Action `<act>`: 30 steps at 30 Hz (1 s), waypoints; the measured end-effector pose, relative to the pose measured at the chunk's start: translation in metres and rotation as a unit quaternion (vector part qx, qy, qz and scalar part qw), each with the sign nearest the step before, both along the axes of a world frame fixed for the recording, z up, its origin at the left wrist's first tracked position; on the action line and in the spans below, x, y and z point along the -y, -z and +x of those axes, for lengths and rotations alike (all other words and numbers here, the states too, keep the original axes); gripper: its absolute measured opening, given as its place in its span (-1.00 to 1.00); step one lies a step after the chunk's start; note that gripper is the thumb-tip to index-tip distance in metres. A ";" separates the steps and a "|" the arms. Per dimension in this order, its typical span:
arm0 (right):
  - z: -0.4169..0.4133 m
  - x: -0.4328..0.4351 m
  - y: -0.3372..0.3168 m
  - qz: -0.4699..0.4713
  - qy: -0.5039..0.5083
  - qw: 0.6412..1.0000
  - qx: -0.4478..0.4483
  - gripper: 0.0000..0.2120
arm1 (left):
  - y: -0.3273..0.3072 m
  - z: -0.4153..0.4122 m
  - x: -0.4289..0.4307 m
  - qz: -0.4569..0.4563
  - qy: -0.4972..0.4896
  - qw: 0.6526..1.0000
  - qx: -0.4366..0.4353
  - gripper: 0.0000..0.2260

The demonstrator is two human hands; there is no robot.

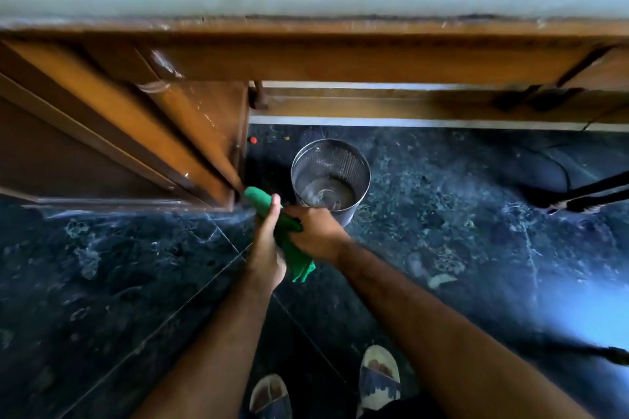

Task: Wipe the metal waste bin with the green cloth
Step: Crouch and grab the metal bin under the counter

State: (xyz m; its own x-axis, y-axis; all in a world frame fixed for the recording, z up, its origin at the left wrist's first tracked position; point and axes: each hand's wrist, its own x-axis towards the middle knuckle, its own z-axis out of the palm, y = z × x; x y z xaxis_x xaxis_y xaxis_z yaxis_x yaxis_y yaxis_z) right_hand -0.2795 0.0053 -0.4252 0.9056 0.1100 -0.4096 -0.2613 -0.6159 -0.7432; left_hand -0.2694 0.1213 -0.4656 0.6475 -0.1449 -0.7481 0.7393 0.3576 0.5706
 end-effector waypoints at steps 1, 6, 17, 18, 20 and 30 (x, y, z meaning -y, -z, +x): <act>0.006 -0.006 0.012 -0.010 -0.020 1.000 0.002 -0.59 | 0.012 0.005 0.003 -0.019 -0.022 1.000 0.002 -0.70; 0.026 0.004 0.072 0.031 -0.090 0.995 0.020 -0.47 | 0.077 0.039 -0.010 -0.050 -0.072 0.995 0.043 -0.70; 0.029 0.090 0.155 -0.350 -0.192 0.915 0.065 -0.42 | 0.152 0.070 -0.024 0.043 -0.091 0.992 0.070 -0.21; 0.032 0.086 0.154 -0.347 -0.176 0.918 0.070 -0.59 | 0.157 0.069 -0.025 0.035 -0.097 0.992 0.069 -0.20; 0.037 0.080 0.153 -0.354 -0.155 0.920 0.062 -0.77 | 0.163 0.065 -0.026 0.027 -0.101 0.992 0.066 -0.23; 0.053 0.096 0.135 -0.195 -0.003 0.978 0.074 -0.84 | 0.162 0.077 -0.013 0.040 -0.048 0.995 0.072 -0.47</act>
State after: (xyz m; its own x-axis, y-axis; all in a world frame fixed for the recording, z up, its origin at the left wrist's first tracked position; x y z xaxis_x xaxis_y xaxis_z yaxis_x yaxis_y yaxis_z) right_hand -0.2260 -0.0906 -0.5599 0.9581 -0.0226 -0.2856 -0.1637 -0.8613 -0.4811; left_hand -0.1927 0.1344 -0.6276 0.7572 -0.0219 -0.6528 0.6124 0.3717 0.6978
